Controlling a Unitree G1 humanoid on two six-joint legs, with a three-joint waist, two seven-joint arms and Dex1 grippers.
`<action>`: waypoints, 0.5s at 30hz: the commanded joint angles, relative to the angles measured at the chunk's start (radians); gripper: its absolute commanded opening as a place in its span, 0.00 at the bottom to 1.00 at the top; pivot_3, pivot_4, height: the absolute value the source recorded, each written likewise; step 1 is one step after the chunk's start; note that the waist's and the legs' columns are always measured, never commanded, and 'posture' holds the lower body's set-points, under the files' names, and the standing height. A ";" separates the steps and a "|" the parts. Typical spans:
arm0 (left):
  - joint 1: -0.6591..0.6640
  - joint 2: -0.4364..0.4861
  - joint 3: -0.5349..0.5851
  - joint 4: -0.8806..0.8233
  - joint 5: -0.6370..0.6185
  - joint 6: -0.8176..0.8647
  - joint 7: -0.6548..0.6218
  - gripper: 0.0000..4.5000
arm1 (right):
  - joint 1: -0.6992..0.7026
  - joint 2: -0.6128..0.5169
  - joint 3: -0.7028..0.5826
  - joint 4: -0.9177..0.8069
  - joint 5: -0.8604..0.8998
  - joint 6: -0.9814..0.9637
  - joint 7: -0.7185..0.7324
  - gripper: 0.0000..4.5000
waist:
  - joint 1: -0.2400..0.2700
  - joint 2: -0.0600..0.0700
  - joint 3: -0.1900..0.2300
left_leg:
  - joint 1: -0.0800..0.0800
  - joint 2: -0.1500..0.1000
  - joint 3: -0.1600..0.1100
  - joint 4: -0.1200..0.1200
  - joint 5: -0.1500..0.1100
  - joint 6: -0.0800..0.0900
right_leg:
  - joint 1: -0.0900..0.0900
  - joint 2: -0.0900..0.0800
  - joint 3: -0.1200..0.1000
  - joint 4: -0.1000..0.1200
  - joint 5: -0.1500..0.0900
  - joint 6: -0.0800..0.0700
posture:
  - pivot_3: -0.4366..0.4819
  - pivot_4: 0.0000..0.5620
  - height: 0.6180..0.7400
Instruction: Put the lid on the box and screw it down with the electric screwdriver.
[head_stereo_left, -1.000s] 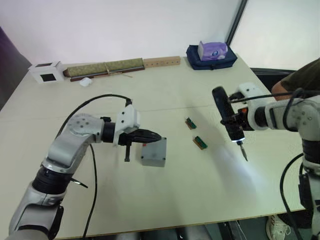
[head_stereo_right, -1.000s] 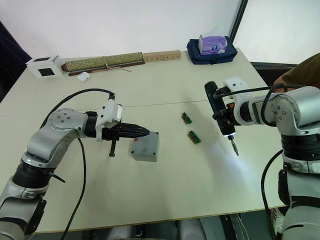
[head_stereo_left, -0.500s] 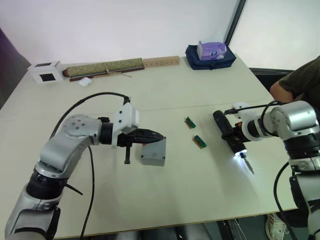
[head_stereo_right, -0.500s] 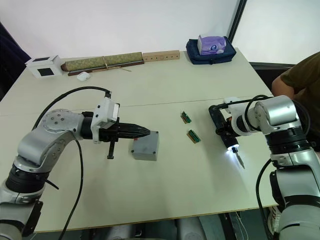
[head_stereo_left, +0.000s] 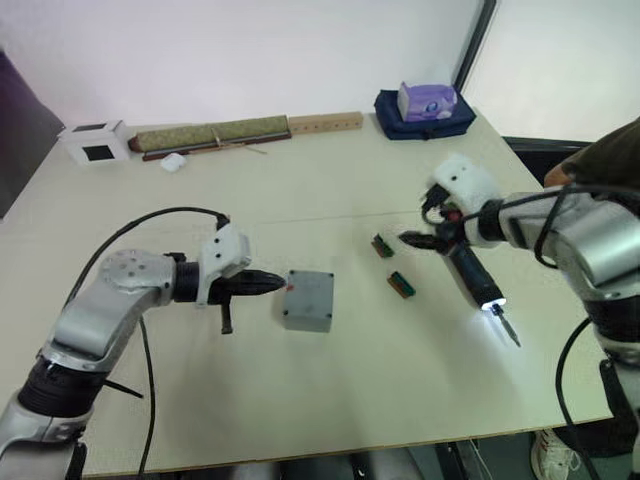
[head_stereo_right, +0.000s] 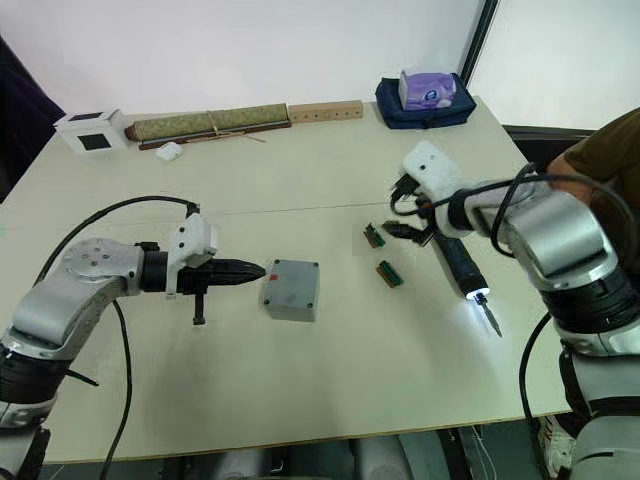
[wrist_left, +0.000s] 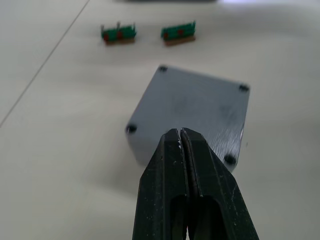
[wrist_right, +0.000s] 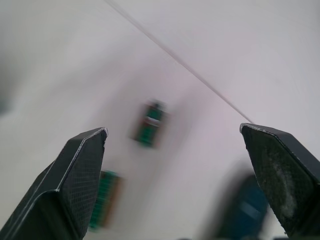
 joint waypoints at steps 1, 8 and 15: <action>0.006 -0.026 -0.025 0.037 0.031 -0.039 0.006 0.00 | 0.088 0.079 0.014 -0.101 0.025 -0.017 -0.004 0.75 | 0.002 -0.001 0.000 | 0.000 0.000 0.000 0.000 0.000 0.000 | 0.000 0.000 0.000 0.000 0.000 0.000 | 0.48 0.27 1.00; -0.007 -0.074 -0.075 0.081 0.086 -0.071 0.020 0.00 | 0.177 0.186 0.099 -0.111 -0.020 -0.035 -0.023 0.14 | 0.013 0.000 0.000 | 0.000 0.000 0.000 0.001 0.000 0.000 | 0.000 0.000 0.000 0.001 0.000 0.000 | 0.48 0.27 1.00; -0.059 -0.128 -0.116 0.160 0.146 -0.116 0.026 0.00 | 0.168 0.239 0.112 -0.127 -0.006 0.015 -0.011 0.00 | 0.020 0.000 0.000 | 0.000 0.000 -0.001 0.001 0.000 0.000 | 0.000 0.000 0.000 0.002 0.000 0.000 | 0.48 0.27 1.00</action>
